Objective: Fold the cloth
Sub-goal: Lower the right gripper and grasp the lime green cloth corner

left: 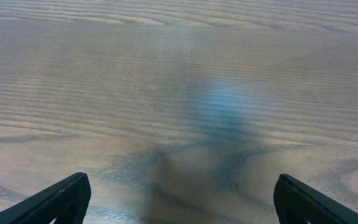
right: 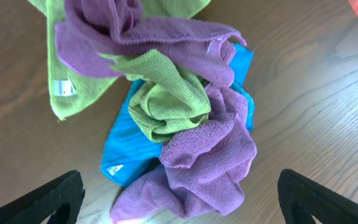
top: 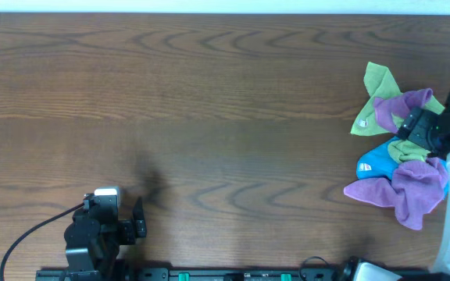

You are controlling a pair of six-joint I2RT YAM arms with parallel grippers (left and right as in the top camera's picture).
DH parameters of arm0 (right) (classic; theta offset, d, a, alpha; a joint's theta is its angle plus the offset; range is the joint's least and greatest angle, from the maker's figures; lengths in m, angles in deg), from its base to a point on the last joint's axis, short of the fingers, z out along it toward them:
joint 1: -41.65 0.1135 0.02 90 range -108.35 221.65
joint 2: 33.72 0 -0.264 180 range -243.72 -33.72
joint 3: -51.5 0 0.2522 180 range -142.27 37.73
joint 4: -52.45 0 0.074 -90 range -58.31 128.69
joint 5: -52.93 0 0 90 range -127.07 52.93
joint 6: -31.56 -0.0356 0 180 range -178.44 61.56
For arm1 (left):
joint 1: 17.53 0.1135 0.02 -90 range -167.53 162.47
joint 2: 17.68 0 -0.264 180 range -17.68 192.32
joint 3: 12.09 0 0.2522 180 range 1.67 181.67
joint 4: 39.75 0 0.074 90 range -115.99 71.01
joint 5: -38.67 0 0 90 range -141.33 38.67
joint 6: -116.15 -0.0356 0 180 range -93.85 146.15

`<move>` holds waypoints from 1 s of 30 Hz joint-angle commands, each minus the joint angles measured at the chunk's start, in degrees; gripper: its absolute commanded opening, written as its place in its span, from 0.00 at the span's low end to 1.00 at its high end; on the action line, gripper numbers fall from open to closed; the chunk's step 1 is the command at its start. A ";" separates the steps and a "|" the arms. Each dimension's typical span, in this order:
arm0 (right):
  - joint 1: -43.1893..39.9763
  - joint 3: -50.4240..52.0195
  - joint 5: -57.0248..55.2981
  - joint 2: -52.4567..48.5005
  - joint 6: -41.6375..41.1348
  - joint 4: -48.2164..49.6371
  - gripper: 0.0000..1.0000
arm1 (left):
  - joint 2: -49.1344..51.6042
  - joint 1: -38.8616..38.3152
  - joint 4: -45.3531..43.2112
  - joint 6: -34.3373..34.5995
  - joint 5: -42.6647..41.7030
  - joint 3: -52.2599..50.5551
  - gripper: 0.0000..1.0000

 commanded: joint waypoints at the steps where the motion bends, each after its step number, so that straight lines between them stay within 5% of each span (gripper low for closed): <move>1: -0.48 -0.98 -0.15 -0.24 2.56 0.09 0.99 | -0.33 -0.31 0.02 -0.35 0.42 -0.13 0.95; 18: -5.73 -0.35 12.00 -9.64 6.45 5.86 0.99 | -0.33 -0.31 0.02 -0.35 0.42 -0.13 0.95; 30: -6.19 -0.35 9.44 -15.54 6.49 6.08 0.97 | -0.33 -0.31 0.02 -0.35 0.42 -0.13 0.95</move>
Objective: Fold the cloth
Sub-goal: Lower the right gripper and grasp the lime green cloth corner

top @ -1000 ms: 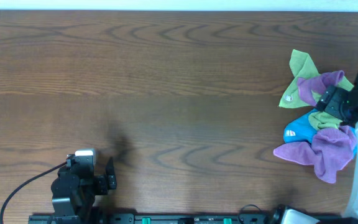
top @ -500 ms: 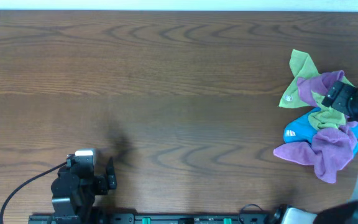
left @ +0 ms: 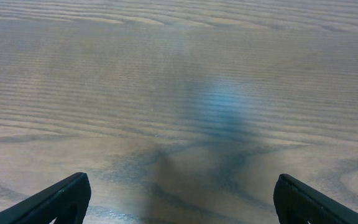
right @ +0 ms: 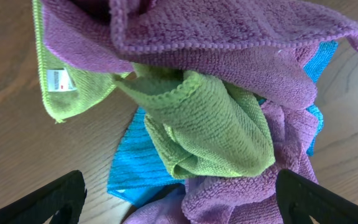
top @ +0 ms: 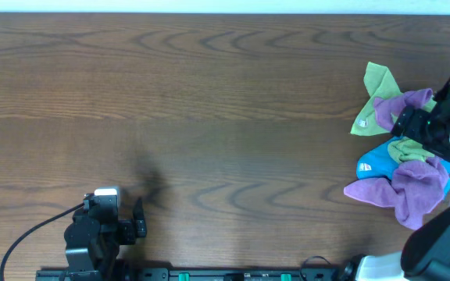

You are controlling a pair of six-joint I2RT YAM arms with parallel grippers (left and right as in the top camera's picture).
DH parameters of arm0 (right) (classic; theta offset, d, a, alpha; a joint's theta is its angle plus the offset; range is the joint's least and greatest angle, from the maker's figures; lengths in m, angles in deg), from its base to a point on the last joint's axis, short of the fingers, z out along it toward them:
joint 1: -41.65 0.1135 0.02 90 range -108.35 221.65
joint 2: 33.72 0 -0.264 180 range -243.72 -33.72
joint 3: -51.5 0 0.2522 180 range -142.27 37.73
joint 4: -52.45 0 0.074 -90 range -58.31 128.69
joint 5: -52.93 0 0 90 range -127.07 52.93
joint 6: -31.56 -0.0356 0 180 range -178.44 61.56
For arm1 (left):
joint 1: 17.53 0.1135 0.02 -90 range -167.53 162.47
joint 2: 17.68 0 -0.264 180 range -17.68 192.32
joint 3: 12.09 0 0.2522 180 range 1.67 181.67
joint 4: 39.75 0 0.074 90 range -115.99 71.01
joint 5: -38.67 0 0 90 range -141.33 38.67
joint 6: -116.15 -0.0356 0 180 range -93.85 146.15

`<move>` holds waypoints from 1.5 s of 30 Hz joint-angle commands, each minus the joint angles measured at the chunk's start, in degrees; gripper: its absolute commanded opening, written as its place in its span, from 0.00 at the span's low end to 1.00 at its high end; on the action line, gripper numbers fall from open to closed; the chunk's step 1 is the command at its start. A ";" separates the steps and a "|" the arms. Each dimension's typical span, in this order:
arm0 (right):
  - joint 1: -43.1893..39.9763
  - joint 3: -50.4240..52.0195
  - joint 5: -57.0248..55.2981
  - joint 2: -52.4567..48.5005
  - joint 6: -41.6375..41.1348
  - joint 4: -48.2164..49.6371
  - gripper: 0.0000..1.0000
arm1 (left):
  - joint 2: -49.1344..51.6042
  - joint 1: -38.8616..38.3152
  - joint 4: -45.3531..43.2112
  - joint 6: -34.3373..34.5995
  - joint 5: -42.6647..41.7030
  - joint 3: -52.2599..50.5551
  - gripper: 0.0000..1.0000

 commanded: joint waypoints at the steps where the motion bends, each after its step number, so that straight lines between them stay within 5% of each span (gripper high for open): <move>1: -0.76 -0.35 -1.88 -1.68 1.18 0.24 0.97 | -0.33 -0.31 0.02 -0.35 0.42 -0.13 0.95; 8: -0.76 -0.35 -2.56 -4.20 2.25 1.31 0.84 | -0.33 -0.31 0.02 -0.35 0.39 -0.13 0.95; 15: -0.81 -0.35 -6.12 -4.28 2.91 3.48 0.82 | -0.33 -0.31 0.02 -0.35 0.42 -0.13 0.95; 21: -0.81 -0.35 -6.14 -4.28 3.34 4.26 0.66 | -0.33 -0.31 0.02 -0.35 0.42 -0.13 0.95; 30: -0.94 -0.33 -6.10 -5.27 5.64 4.66 0.60 | -0.33 -0.31 0.02 -0.35 0.42 -0.13 0.95; 31: -0.94 -0.33 -6.10 -5.68 5.66 4.61 0.57 | -0.33 -0.31 0.02 -0.35 0.42 -0.13 0.95; 34: -0.92 -0.33 -6.12 -5.88 5.66 4.00 0.02 | -0.33 -0.31 0.02 -0.35 0.42 -0.13 0.95; 45: 1.64 -0.33 -4.39 8.72 5.66 1.86 0.01 | -0.33 -0.31 0.02 -0.35 0.42 -0.13 0.95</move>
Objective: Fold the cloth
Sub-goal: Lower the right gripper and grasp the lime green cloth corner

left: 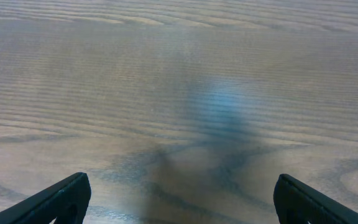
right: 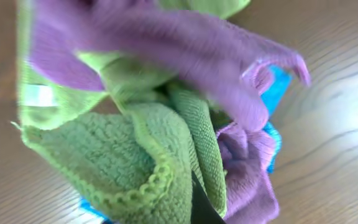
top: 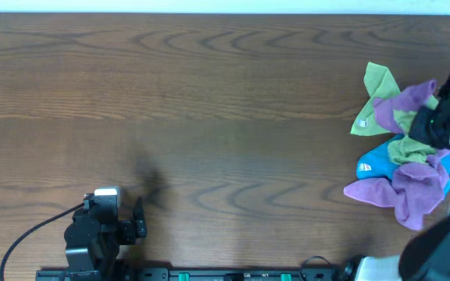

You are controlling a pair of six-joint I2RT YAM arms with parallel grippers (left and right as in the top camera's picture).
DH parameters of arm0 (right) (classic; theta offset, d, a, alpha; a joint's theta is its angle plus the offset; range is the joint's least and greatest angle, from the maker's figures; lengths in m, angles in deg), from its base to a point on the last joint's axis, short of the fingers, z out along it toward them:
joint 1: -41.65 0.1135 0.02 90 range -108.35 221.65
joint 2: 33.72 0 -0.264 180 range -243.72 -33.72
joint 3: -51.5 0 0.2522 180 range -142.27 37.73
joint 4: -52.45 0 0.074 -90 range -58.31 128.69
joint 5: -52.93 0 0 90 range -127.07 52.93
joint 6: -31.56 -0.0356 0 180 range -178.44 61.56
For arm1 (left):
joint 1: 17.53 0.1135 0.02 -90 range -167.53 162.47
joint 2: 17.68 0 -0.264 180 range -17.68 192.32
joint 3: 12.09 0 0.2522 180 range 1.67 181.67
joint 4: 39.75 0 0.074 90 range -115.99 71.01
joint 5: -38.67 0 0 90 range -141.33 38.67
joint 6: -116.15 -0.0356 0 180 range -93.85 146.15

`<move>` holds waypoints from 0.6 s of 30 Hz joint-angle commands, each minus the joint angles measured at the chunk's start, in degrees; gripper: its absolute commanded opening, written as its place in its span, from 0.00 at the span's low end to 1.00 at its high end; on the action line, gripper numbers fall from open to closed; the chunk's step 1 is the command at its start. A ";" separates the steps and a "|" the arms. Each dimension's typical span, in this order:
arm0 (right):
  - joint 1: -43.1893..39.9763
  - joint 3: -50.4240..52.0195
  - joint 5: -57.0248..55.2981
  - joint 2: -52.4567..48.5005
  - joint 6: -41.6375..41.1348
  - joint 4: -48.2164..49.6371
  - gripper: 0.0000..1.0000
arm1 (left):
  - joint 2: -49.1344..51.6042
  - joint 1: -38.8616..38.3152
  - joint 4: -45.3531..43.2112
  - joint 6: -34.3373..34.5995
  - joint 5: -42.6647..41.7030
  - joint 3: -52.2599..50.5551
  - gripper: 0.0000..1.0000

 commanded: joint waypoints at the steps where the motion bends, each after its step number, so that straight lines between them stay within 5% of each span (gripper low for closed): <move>1: 0.85 -0.35 0.44 5.40 0.63 -0.76 0.01 | -0.33 -0.31 0.02 -0.35 0.42 -0.13 0.95; 18: 6.01 -1.18 9.60 17.64 3.04 -0.26 0.01 | -0.33 -0.31 0.02 -0.35 0.42 -0.13 0.95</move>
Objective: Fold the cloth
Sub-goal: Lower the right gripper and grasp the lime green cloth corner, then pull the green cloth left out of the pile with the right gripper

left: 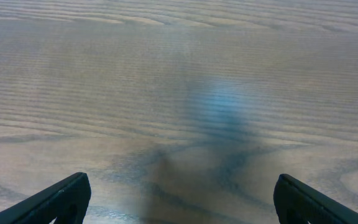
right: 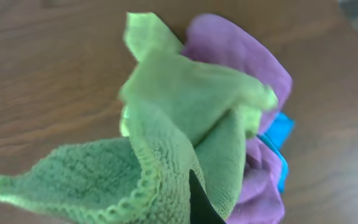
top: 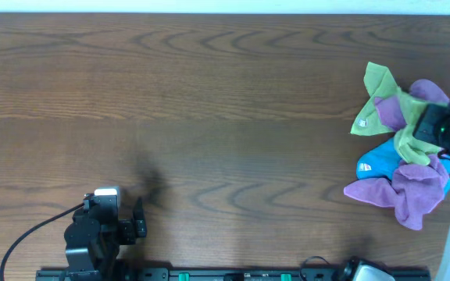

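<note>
A heap of cloths lies at the table's right edge: a green cloth (top: pixel 401 117), a purple cloth (top: pixel 401 191) and a blue cloth (top: pixel 377 162). My right gripper (top: pixel 436 125) is shut on the green cloth (right: pixel 166 143), which fills the right wrist view and is pulled up off the purple (right: pixel 253 68) and blue (right: pixel 281 140) ones. My left gripper (left: pixel 179 205) hangs open over bare wood at the near left, its fingertips (left: pixel 61 202) far apart.
The dark wooden table (top: pixel 209 101) stretches left of the heap. The left arm's base (top: pixel 92 234) and a black rail (top: pixel 209 275) run along the near edge. The table's right edge lies just beyond the cloths.
My right gripper has lifted the green cloth, which now stands above the purple and blue ones and spreads wider over the heap. The left arm has not moved.
My right gripper first hovered open above the tangled heap. It then sat lower, close over the green cloth. By the last moment it had shut on the green cloth, and now holds it raised from the pile. The left gripper stayed open throughout.
</note>
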You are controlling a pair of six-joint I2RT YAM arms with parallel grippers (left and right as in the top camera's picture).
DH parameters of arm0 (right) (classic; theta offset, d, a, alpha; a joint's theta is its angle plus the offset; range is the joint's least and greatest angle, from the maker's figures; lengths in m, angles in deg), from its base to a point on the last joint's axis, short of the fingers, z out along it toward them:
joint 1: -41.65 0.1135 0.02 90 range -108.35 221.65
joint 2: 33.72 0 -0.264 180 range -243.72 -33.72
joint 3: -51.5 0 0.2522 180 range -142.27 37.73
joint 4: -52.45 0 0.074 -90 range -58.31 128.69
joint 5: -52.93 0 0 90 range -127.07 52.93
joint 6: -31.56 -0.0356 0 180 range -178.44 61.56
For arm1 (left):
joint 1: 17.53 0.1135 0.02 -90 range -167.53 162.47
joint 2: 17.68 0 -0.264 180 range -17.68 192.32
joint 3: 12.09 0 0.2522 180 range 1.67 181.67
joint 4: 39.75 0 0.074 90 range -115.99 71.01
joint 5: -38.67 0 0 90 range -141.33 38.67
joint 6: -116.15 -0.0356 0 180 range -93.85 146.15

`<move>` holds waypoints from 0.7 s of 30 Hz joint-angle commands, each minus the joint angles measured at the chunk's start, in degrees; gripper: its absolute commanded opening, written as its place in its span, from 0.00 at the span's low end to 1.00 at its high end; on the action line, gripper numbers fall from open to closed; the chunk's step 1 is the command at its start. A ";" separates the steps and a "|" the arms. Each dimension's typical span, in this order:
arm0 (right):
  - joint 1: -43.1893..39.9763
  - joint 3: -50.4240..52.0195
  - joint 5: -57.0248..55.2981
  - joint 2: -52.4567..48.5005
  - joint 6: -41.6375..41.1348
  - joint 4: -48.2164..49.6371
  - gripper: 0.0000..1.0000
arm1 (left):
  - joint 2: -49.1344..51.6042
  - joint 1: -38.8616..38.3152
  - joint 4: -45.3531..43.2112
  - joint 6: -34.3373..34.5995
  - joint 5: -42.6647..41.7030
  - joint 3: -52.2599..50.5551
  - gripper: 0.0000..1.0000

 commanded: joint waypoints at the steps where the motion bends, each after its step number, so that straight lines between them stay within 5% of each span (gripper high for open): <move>1: 3.87 -1.77 1.44 0.76 1.55 0.98 0.01 | -0.33 -0.31 0.02 -0.35 0.42 -0.13 0.95; 21: 28.74 -5.97 3.82 -2.10 0.90 3.89 0.01 | -0.33 -0.31 0.02 -0.35 0.42 -0.13 0.95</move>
